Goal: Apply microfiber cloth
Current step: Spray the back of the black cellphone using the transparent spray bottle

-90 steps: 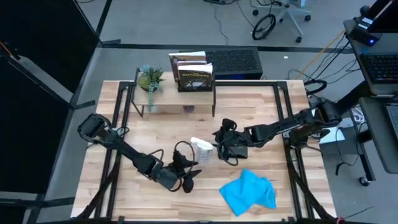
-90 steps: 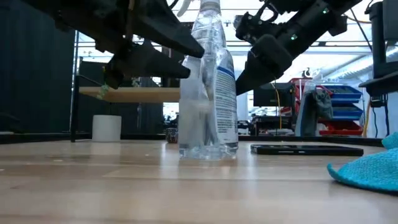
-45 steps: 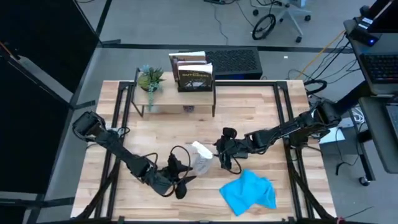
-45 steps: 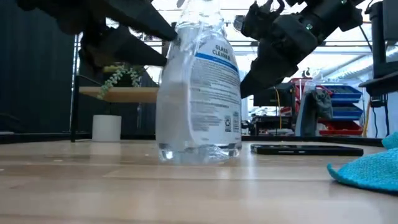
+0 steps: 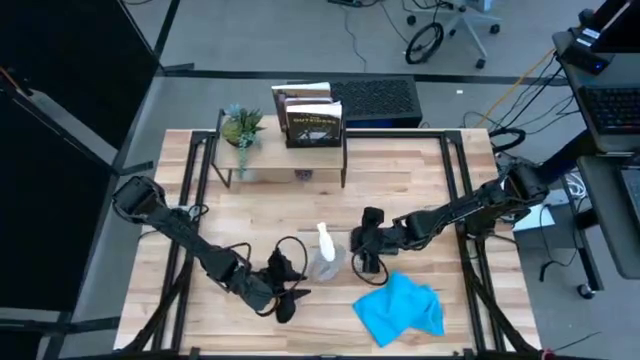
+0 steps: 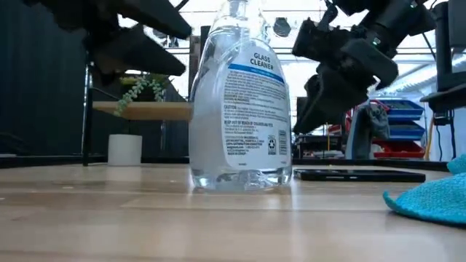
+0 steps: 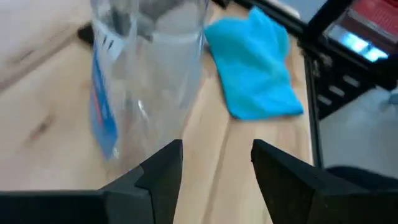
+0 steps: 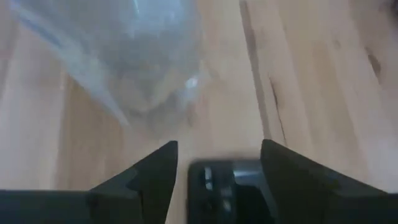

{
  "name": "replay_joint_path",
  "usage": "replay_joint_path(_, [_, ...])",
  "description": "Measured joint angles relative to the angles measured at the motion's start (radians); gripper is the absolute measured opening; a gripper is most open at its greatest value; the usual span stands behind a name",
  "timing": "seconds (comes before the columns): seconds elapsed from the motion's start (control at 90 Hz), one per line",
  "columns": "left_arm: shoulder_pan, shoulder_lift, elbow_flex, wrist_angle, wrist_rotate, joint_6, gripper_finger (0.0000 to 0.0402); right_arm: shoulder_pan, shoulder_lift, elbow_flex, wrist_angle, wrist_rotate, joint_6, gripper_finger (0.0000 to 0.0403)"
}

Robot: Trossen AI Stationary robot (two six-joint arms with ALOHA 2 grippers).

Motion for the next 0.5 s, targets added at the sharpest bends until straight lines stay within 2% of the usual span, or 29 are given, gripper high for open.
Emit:
replay_joint_path(0.078, [0.000, -0.039, 0.000, -0.117, -0.046, -0.008, 0.0178, 0.001, 0.000, 0.000, -0.024, -0.023, 0.039, 0.0215])
replay_joint_path(0.178, [0.012, -0.064, 0.000, -0.211, -0.199, -0.005, 0.0178, 0.024, 0.000, 0.000, 0.016, -0.094, 0.101, 0.0215])
replay_joint_path(0.267, [0.044, -0.059, 0.000, -0.232, -0.270, 0.040, 0.0178, 0.061, 0.001, 0.000, 0.084, -0.067, 0.141, 0.0215])
replay_joint_path(0.356, [0.088, -0.041, 0.000, -0.207, -0.235, 0.052, 0.0178, 0.090, 0.006, 0.000, 0.113, 0.025, 0.171, 0.0215])
replay_joint_path(0.5, [0.126, -0.011, 0.000, -0.133, -0.073, 0.096, 0.0178, 0.097, 0.011, 0.000, 0.131, 0.140, 0.179, 0.0215])
